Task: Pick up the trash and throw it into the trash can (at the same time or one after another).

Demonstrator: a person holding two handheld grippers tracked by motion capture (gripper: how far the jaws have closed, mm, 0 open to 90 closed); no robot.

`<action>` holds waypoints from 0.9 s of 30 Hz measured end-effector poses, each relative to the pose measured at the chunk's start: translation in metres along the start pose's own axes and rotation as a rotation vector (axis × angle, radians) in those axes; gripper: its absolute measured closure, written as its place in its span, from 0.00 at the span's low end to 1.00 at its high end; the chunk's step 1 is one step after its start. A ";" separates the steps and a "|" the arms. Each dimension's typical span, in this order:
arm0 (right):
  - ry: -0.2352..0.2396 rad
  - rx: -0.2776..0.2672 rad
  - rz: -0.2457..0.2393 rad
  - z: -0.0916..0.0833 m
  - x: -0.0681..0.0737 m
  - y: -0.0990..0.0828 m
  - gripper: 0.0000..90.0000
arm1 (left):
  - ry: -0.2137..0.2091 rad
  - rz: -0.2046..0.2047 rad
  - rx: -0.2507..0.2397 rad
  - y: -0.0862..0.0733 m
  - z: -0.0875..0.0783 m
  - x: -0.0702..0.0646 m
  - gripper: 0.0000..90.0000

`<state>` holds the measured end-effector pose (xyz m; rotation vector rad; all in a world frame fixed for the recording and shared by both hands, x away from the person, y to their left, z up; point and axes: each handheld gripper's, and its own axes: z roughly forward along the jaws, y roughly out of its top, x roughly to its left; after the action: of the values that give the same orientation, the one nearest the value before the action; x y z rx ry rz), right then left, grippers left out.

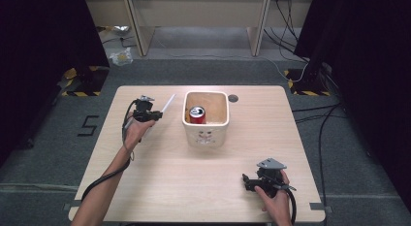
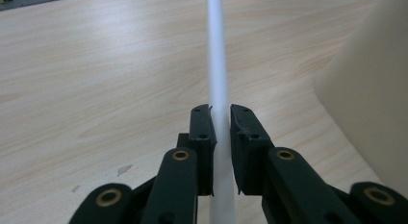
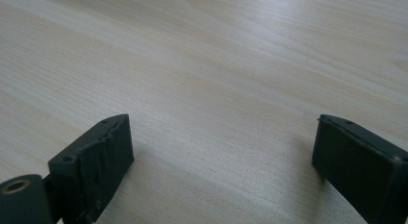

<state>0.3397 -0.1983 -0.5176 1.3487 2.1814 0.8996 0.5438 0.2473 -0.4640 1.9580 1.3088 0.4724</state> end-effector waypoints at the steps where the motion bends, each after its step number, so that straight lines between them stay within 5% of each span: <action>1: 0.000 0.000 0.000 0.000 0.000 0.000 0.08 | 0.000 0.003 -0.003 0.002 -0.002 0.000 0.88; 16: 0.000 0.000 -0.001 0.000 0.000 0.000 0.08 | -0.042 0.054 -0.067 0.032 -0.038 -0.014 0.88; 27: 0.000 0.000 -0.001 0.000 0.000 0.000 0.08 | -0.112 0.095 -0.118 0.060 -0.065 -0.037 0.88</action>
<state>0.3397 -0.1983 -0.5176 1.3480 2.1816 0.8995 0.5243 0.2245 -0.3730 1.9251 1.0976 0.4686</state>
